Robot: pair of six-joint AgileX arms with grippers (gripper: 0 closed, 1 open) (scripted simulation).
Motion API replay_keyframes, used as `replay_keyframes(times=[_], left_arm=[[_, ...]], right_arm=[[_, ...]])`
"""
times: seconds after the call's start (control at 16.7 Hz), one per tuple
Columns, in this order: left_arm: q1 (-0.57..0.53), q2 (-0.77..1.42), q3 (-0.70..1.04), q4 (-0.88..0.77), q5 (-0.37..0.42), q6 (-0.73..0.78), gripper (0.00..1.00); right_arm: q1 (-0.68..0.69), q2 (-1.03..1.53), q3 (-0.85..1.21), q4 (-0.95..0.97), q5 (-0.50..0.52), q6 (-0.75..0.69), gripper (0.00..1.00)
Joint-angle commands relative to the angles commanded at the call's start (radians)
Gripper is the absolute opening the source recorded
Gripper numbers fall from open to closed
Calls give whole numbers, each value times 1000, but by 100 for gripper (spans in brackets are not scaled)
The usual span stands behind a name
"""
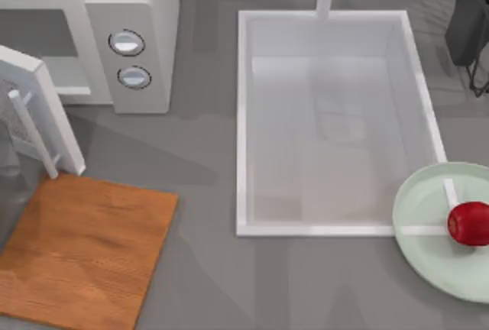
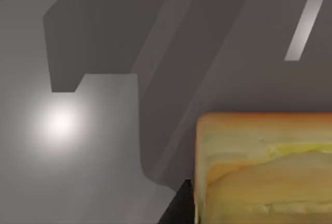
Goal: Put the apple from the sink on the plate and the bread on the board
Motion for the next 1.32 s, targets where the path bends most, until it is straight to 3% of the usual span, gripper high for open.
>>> replay_keyframes(times=[0.96, 1.32], left_arm=[[-4, -152, 232, -387, -1, -12, 0], [-3, -153, 242, -400, 2, -8, 0]], right_arm=[[0, 0, 0, 0, 0, 0, 100], [0, 0, 0, 0, 0, 0, 100]])
